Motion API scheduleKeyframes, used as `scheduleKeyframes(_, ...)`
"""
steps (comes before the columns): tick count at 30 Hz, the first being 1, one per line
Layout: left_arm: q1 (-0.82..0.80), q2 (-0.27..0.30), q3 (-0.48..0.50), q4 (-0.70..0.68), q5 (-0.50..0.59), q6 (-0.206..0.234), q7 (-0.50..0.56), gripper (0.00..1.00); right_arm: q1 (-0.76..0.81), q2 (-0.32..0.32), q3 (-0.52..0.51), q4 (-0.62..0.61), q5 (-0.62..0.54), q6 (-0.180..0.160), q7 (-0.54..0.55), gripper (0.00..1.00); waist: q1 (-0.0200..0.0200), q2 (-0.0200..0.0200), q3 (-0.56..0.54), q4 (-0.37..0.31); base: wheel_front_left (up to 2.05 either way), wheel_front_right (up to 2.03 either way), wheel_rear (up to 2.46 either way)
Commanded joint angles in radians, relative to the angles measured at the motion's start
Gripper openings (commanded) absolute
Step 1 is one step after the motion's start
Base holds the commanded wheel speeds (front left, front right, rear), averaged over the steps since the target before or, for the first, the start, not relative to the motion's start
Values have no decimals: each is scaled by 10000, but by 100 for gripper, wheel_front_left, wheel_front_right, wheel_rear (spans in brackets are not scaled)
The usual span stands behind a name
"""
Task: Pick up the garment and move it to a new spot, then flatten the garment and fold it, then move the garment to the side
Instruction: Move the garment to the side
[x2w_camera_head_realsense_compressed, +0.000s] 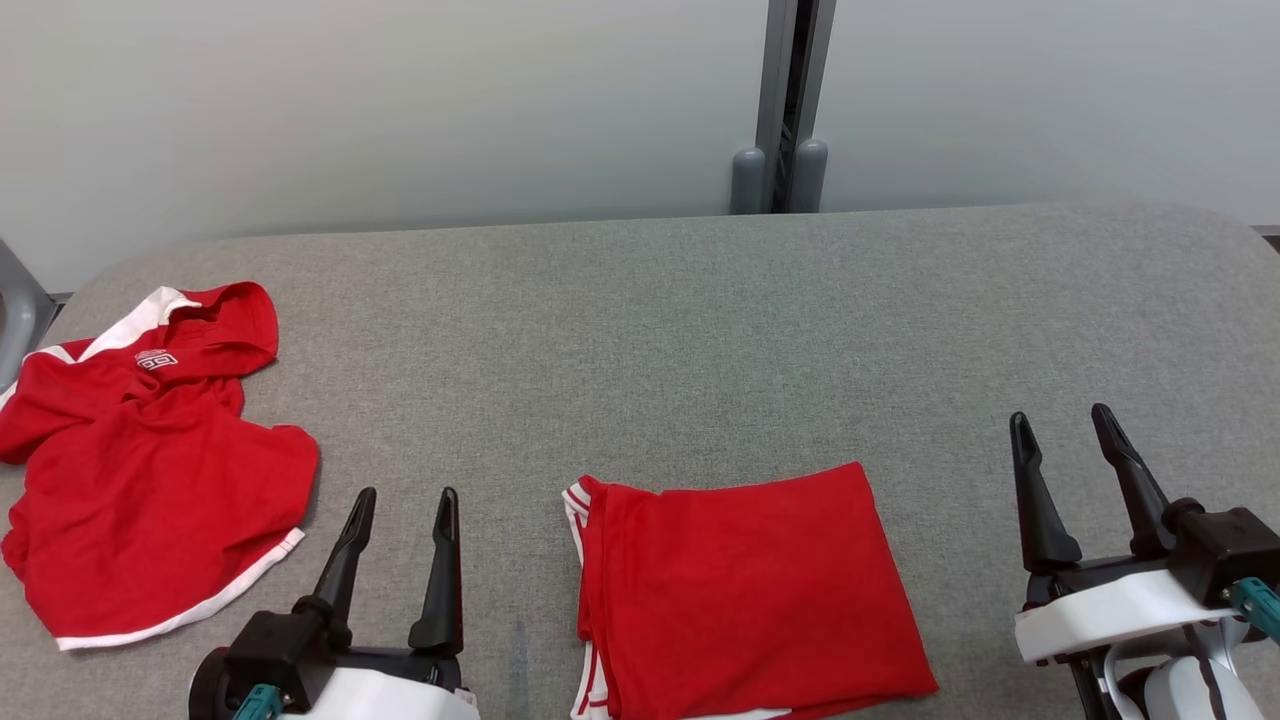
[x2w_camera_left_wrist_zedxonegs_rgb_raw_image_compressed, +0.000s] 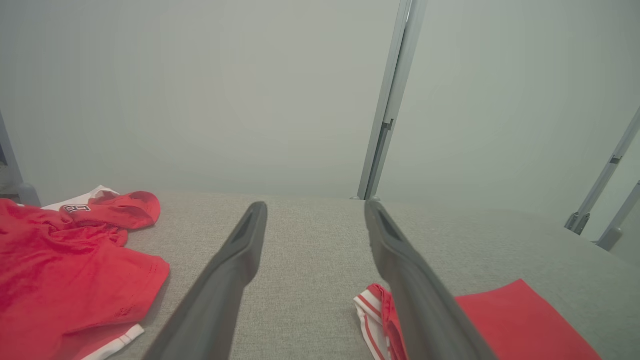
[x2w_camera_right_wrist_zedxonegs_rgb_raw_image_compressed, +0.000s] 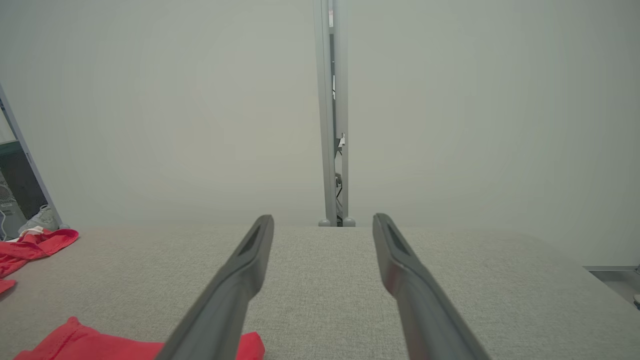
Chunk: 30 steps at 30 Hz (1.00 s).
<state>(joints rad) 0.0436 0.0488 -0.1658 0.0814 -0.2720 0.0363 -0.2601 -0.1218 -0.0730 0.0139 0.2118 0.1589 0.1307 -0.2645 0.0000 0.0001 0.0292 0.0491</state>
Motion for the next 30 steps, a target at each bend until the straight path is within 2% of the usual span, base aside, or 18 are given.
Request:
scheduleKeyframes(1,15,37,8,16,-9,11,-40,100,62,-79,-19,40,33,0,-18,100,0,-1,-1,5,0,0,0)
scheduleKeyframes(9,15,37,-32,32,-1,19,-40,100,117,-80,134,250,177,0,-18,100,0,-1,39,54,0,0,0)
scheduleKeyframes(17,-49,39,-131,57,-67,42,-40,100,284,-210,670,968,1354,0,-18,100,0,-1,131,221,0,0,0)
scheduleKeyframes(23,-148,34,-197,38,-129,57,-40,100,121,-640,2038,2183,2730,-1,58,100,0,-1,342,417,0,0,0)
scheduleKeyframes(30,-432,34,-272,45,-42,-7,-40,100,-634,-999,3084,3338,3906,0,350,100,0,-1,875,638,0,0,0)
